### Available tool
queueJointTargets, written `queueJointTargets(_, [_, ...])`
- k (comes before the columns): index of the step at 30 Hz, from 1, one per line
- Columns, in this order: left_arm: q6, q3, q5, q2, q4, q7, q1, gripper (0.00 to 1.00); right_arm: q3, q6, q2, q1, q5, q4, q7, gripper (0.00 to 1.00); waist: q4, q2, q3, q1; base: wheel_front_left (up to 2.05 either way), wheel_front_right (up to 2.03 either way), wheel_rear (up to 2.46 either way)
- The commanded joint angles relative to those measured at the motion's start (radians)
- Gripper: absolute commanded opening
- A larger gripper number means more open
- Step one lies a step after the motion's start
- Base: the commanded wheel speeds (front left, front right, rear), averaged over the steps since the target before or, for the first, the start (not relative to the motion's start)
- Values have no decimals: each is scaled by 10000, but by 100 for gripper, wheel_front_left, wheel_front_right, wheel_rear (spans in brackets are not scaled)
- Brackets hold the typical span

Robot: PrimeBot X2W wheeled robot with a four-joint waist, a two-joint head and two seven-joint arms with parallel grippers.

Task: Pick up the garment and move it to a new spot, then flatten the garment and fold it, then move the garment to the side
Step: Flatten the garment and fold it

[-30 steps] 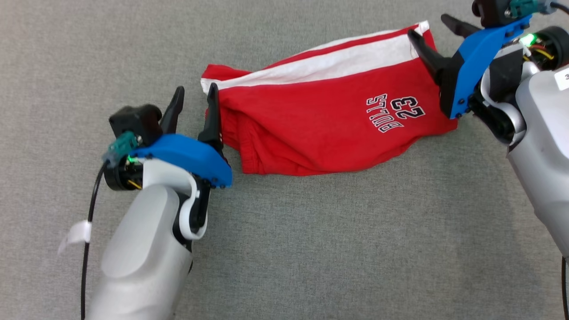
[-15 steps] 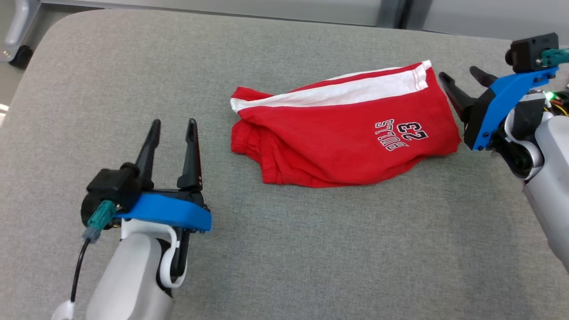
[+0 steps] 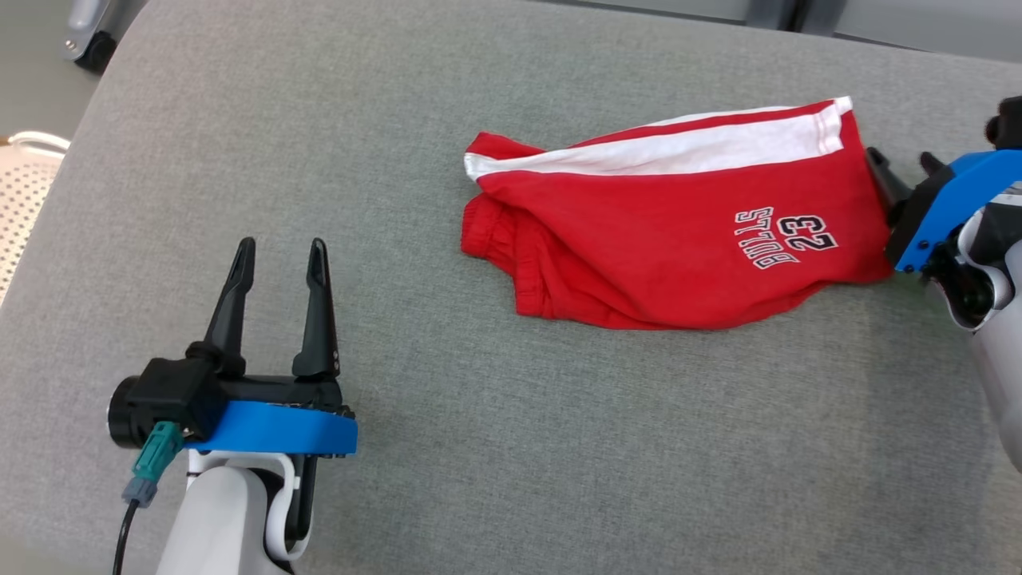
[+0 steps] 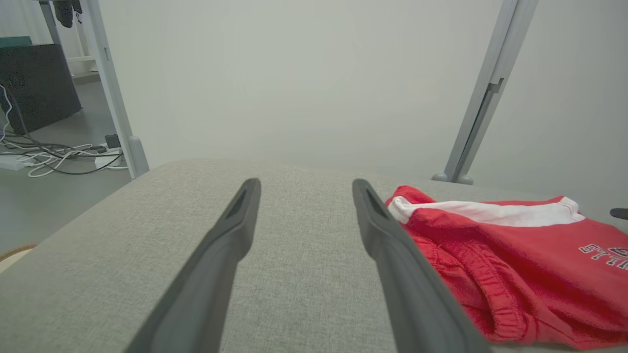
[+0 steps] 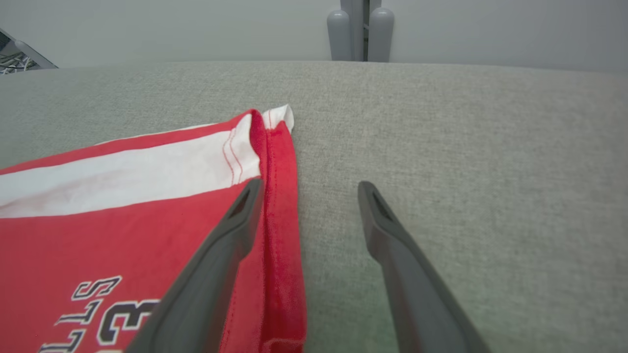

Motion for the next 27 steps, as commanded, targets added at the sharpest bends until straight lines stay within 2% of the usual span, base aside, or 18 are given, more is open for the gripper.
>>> queueJointTargets(1, [-38,85,77,-1,-64,-42,115,100,-141,2,41,-186,-153,224,-164,100,138,1,119,-1,0,0,0])
queueJointTargets(5, [-110,336,120,-78,-163,-42,289,100,-391,3,483,-431,-465,947,-292,100,277,1,262,-1,0,0,0])
queueJointTargets(13, [-185,381,88,-110,-162,-43,416,100,-393,2,851,-410,-1255,1964,-173,100,369,1,221,-1,0,0,0])
queueJointTargets(14, [-191,362,54,-114,-135,-43,429,100,-336,2,877,-361,-1411,2035,-119,94,361,1,183,-1,0,0,0])
queueJointTargets(15, [-198,341,21,-113,-118,-43,443,100,-305,2,925,-316,-1497,2074,-109,40,348,1,146,-1,0,0,0])
queueJointTargets(16, [-204,323,-35,-115,-91,-43,443,100,-275,3,1015,-274,-1568,2086,-150,0,322,1,99,-1,0,0,0])
queueJointTargets(22, [-218,282,-41,-112,46,-43,536,100,-376,3,1212,-130,-1716,2054,-883,0,71,1,-263,-1,0,0,0])
queueJointTargets(27, [-249,291,77,-109,133,-43,795,100,-786,2,1013,189,-1623,2075,-1745,0,-317,1,-823,-1,0,0,0])
